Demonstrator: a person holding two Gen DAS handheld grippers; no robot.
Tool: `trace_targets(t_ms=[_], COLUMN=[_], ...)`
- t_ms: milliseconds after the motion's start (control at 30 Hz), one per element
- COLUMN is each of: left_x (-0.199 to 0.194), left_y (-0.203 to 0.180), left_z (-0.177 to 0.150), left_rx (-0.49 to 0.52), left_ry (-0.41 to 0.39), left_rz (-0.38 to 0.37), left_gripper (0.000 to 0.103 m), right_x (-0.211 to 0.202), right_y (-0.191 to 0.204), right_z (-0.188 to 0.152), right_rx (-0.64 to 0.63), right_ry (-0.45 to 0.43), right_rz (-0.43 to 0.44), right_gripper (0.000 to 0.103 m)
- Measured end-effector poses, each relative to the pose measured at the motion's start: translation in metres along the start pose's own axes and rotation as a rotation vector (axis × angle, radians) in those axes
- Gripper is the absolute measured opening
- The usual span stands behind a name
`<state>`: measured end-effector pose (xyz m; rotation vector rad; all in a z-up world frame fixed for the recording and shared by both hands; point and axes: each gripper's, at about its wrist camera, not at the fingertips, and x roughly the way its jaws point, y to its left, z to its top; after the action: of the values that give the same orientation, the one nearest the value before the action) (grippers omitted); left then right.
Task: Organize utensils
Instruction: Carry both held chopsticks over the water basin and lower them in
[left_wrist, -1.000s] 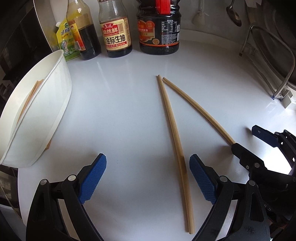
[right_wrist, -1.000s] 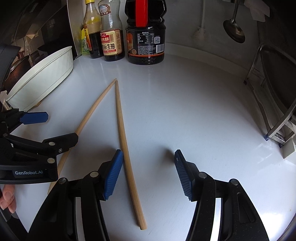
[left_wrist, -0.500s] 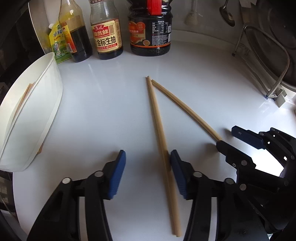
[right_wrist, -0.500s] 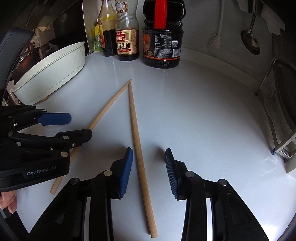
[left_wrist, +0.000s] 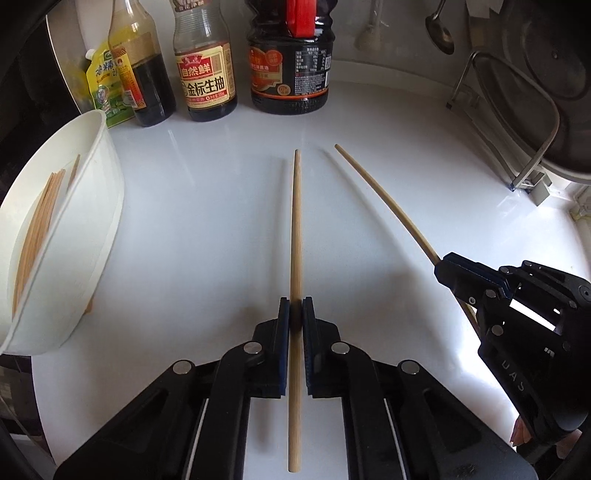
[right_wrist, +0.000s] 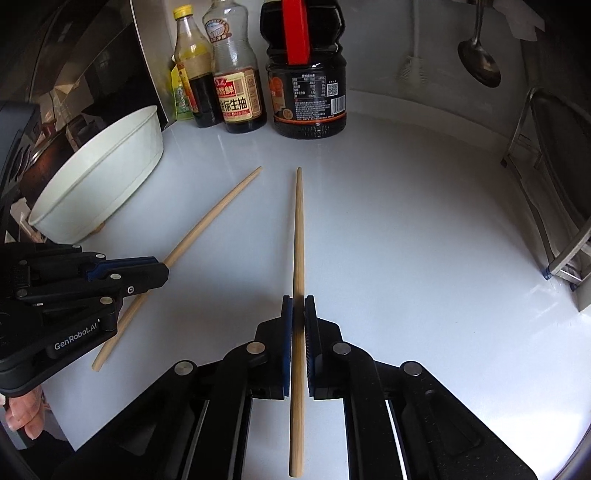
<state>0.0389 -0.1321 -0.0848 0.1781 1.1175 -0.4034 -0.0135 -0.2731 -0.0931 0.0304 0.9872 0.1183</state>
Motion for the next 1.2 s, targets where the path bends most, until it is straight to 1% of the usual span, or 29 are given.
trace_targets(t_ms=[133, 233, 333, 467, 533, 633, 767, 933, 1033, 1200], left_x=[-0.028, -0.051, -0.071, -0.088, -0.093, -0.098, -0.095, -0.074, -0.061, -0.039], left_y=[0.02, 0.043, 0.072, 0.117, 0.14, 0.179, 0.229, 0.275, 0.291, 0.301], left_z=[0.011, 0.02, 0.027, 0.033, 0.035, 0.036, 0.034, 0.028, 0.027, 0.029], left_rx=[-0.002, -0.013, -0.033, -0.051, -0.056, -0.083, -0.12, -0.162, -0.177, -0.197], left_ry=[-0.037, -0.079, -0.123, -0.166, -0.172, -0.169, -0.153, -0.107, -0.087, -0.049], left_rz=[-0.025, -0.031, -0.031, 0.008, 0.044, 0.073, 0.107, 0.125, 0.118, 0.101], left_gripper=[0.007, 0.007, 0.007, 0.007, 0.007, 0.007, 0.007, 0.007, 0.007, 0.007], right_x=[-0.019, -0.032, -0.04, -0.04, -0.032, -0.02, 0.003, 0.04, 0.057, 0.088], right_y=[0.013, 0.031, 0.057, 0.097, 0.118, 0.151, 0.196, 0.238, 0.257, 0.27], right_z=[0.013, 0.028, 0.048, 0.08, 0.099, 0.121, 0.141, 0.157, 0.163, 0.17], right_rx=[0.049, 0.062, 0.048, 0.028, 0.012, -0.011, -0.046, -0.072, -0.085, -0.072], right_ry=[-0.027, -0.048, -0.069, -0.105, -0.11, -0.109, -0.082, -0.004, 0.033, 0.101], right_rz=[0.001, 0.015, 0.026, 0.068, 0.087, 0.116, 0.144, 0.177, 0.17, 0.143], right_gripper=[0.006, 0.006, 0.006, 0.006, 0.006, 0.006, 0.006, 0.006, 0.006, 0.006])
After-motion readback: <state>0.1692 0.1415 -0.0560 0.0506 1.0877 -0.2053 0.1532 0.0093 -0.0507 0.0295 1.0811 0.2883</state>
